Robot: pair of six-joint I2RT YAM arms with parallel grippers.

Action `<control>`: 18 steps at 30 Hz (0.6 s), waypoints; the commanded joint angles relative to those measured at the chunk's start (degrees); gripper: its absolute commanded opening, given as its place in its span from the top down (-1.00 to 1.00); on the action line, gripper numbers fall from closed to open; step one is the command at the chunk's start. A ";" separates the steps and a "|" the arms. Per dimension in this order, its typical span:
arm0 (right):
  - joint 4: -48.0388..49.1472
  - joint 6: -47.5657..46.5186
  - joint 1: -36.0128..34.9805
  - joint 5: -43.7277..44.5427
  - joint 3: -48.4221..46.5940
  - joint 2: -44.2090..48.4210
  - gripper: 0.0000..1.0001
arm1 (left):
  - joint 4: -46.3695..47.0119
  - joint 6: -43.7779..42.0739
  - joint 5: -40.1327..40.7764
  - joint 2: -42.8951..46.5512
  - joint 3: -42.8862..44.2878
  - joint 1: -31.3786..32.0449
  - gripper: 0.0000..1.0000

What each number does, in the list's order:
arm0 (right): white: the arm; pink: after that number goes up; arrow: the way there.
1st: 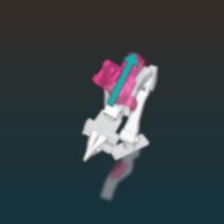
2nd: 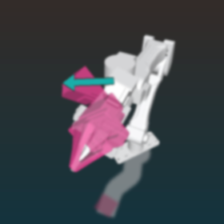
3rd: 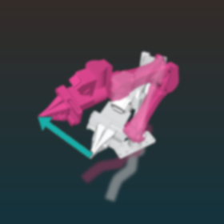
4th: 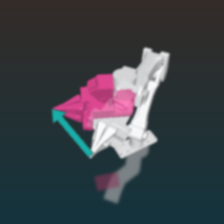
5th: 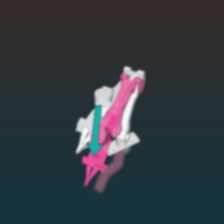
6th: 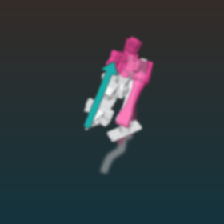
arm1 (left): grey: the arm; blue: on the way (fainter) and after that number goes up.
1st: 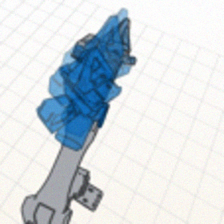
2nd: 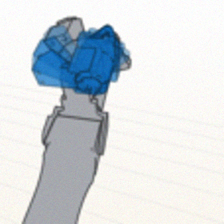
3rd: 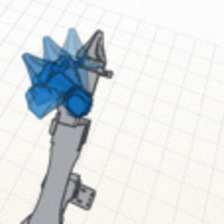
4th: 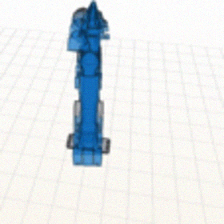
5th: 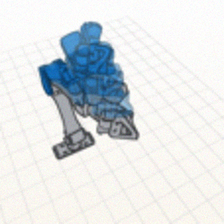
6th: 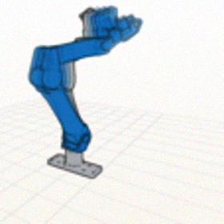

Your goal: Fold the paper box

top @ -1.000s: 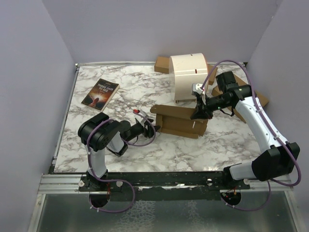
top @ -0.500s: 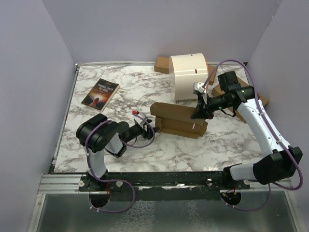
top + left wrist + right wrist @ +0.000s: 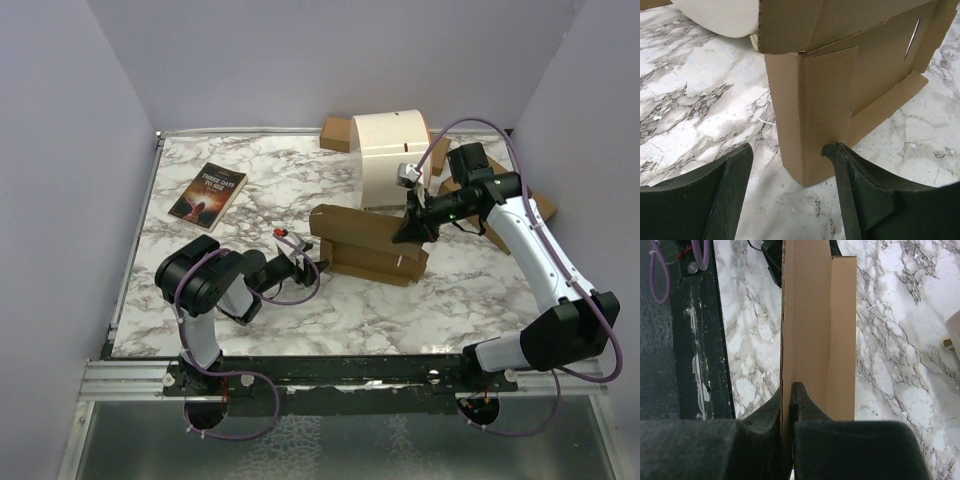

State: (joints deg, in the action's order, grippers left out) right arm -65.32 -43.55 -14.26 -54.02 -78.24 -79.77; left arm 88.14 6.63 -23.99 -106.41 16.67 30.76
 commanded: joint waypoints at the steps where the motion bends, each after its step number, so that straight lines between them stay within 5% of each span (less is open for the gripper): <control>1: -0.77 3.00 -0.42 -3.63 -2.34 -1.49 0.98 | 13.99 -2.55 -0.53 0.88 0.54 -0.19 -0.33; 18: 0.33 8.92 -0.42 -4.73 -3.44 -3.37 0.98 | 14.07 -4.75 2.56 1.39 -0.67 -0.53 -0.23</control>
State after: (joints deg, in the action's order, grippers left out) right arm -65.49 -36.23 -14.26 -55.42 -80.62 -81.97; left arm 88.16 2.79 -23.73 -106.37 16.25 30.48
